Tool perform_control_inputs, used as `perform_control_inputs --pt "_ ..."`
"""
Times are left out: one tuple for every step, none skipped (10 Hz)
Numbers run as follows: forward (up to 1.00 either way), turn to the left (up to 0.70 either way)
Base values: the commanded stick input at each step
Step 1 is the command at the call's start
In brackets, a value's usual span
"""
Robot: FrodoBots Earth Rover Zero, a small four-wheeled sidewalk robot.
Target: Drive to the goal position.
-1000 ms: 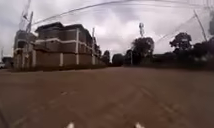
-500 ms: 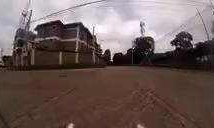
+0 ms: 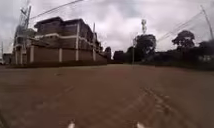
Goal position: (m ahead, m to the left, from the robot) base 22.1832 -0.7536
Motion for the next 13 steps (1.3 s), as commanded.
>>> perform_control_inputs --pt "0.70 0.00" --pt "0.70 0.00" --pt "0.70 0.00" --pt "0.70 0.00" --pt "0.70 0.00" --pt "0.70 0.00" --pt "0.70 0.00" --pt "0.70 0.00" --pt "0.70 0.00" --pt "0.70 0.00" --pt "0.70 0.00" --pt "0.70 0.00" --pt "0.70 0.00"
